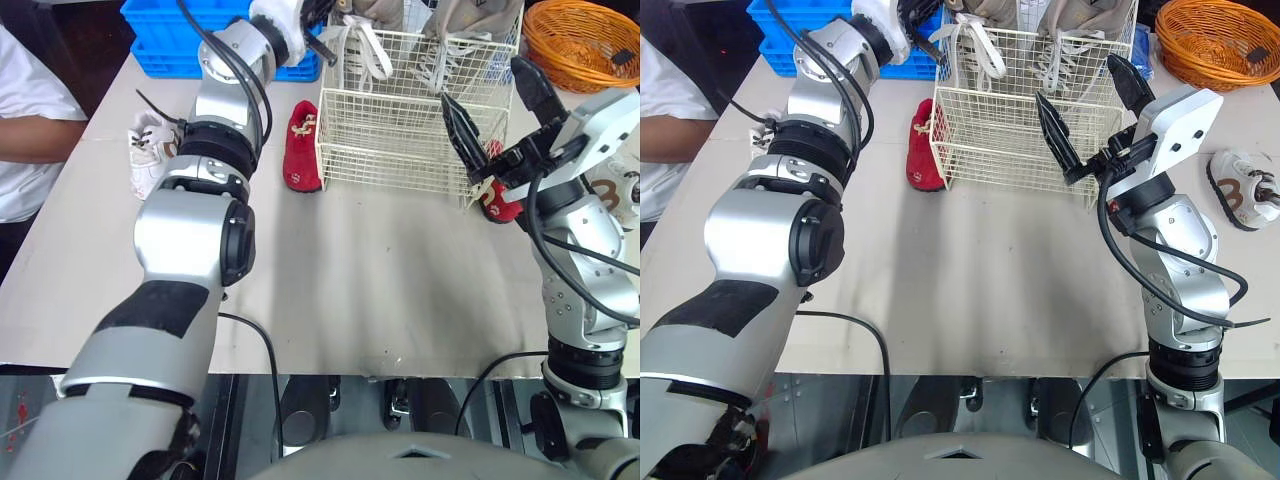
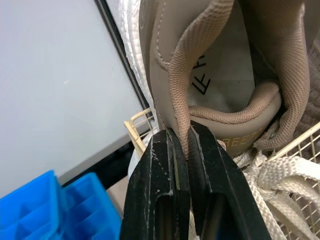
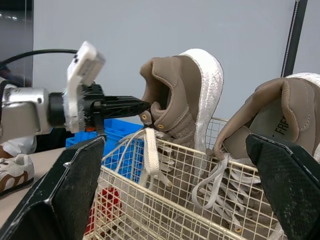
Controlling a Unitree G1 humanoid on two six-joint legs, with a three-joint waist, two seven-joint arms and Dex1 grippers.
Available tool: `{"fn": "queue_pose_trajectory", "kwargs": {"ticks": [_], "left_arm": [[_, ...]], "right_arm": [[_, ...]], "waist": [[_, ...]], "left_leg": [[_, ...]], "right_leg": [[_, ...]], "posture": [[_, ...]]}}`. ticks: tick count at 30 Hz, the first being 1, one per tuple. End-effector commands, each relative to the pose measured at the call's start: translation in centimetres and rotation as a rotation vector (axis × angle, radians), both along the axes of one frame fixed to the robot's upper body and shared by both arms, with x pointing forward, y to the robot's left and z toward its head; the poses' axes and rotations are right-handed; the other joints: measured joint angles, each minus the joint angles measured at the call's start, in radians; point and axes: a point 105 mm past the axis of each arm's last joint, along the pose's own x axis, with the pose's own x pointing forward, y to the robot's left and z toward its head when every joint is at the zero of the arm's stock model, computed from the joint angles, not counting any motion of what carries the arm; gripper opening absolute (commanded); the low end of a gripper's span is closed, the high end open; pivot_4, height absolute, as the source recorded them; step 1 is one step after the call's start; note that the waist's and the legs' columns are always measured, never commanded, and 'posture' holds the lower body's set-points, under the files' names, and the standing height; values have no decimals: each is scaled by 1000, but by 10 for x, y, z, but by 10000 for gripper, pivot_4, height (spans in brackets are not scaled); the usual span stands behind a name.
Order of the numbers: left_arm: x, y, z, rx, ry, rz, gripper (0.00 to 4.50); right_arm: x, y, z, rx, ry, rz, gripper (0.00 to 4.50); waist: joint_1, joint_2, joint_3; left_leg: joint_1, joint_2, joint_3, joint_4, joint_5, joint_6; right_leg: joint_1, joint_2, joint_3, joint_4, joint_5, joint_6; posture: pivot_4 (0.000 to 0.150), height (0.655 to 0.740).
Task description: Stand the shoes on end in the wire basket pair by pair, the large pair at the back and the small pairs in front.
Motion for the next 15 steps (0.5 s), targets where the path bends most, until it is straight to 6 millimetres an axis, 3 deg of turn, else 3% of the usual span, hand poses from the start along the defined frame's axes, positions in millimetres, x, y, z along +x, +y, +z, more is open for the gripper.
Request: {"fn": "queue_pose_trajectory", "kwargs": {"ticks": [1,15], "left_arm": [[3,-10,-8,70,71,13,267],[2,-2,-49,121,234,47,267]], "right_arm": [[-9,2,12,7,-63,14,45000],[-10,1,11,3,-56,12,45000]], "waist": [[0,0,0],[1,0,-3]], "left_leg": [[0,0,0,0,0,0],[2,0,0,2,0,0]], "right_leg": [[0,0,0,0,0,0],[1,0,1,3,0,0]], "posture": [[1500,6860],[1500,6860]]}}
